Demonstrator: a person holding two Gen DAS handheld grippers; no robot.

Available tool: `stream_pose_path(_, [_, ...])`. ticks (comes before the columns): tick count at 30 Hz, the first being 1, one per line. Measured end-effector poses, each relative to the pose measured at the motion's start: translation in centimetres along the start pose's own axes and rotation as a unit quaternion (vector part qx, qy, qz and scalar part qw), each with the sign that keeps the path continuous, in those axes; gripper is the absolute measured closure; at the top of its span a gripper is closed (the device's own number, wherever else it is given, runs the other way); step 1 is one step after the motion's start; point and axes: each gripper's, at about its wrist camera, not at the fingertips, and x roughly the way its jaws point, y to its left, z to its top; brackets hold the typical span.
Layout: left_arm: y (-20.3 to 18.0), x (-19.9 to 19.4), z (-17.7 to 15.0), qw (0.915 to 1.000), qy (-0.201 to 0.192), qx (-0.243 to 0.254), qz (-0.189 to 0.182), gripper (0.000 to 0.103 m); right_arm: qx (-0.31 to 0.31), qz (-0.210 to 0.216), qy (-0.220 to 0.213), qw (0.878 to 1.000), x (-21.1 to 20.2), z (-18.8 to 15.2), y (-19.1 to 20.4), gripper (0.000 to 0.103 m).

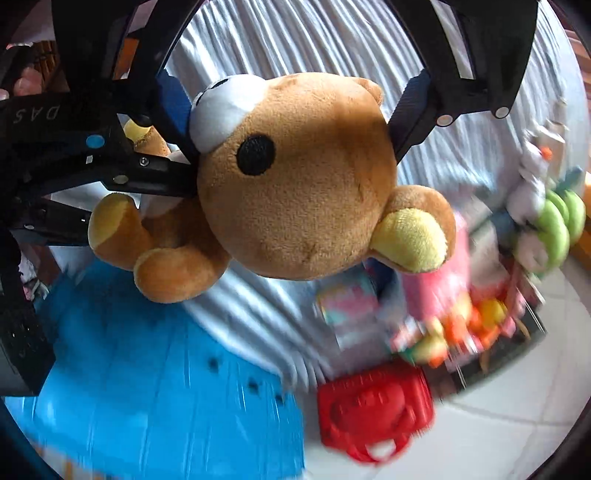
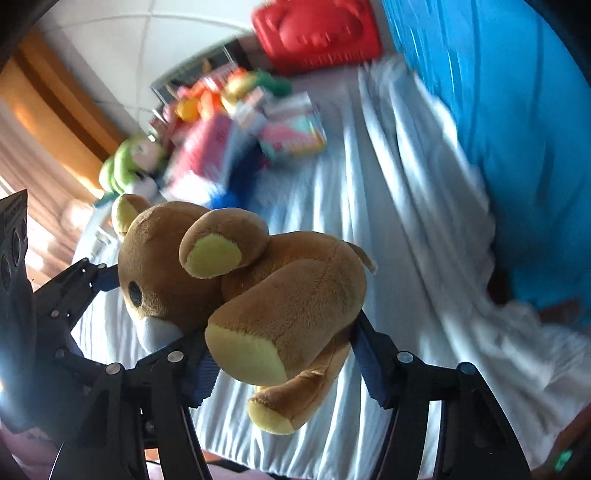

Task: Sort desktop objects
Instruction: 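Lift the brown teddy bear with both grippers and carry it toward the bin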

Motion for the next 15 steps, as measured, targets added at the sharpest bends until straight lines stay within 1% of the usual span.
stream_pose_path(3, [0.8,-3.3,2.7,0.9983,-0.057,-0.008,0.013,0.011,-0.029,-0.004,-0.049,0.998,-3.1,2.8,1.5,0.040])
stream_pose_path(4, [1.1,-4.8,4.0,0.9965,-0.081,-0.010,0.019,0.011,-0.039,-0.005,-0.067,0.997,-4.2,3.7,2.0,0.040])
stream_pose_path(6, [1.3,-6.8,5.9,0.9930,-0.115,-0.008,0.026,0.011,-0.058,-0.009,-0.105,0.993,-6.9,5.9,3.0,0.039])
stream_pose_path(10, [0.8,-11.5,10.6,0.9810,-0.191,0.004,0.034,0.011,-0.083,-0.025,-0.179,0.980,-12.7,9.7,3.8,0.039])
stream_pose_path(13, [-0.4,-13.8,14.0,0.9715,-0.235,0.016,0.029,0.011,-0.093,-0.042,-0.218,0.971,-16.3,11.7,3.4,0.039])
stream_pose_path(15, [-1.5,-14.6,16.4,0.9674,-0.251,0.024,0.019,0.011,-0.094,-0.058,-0.238,0.965,-18.9,13.1,2.3,0.039])
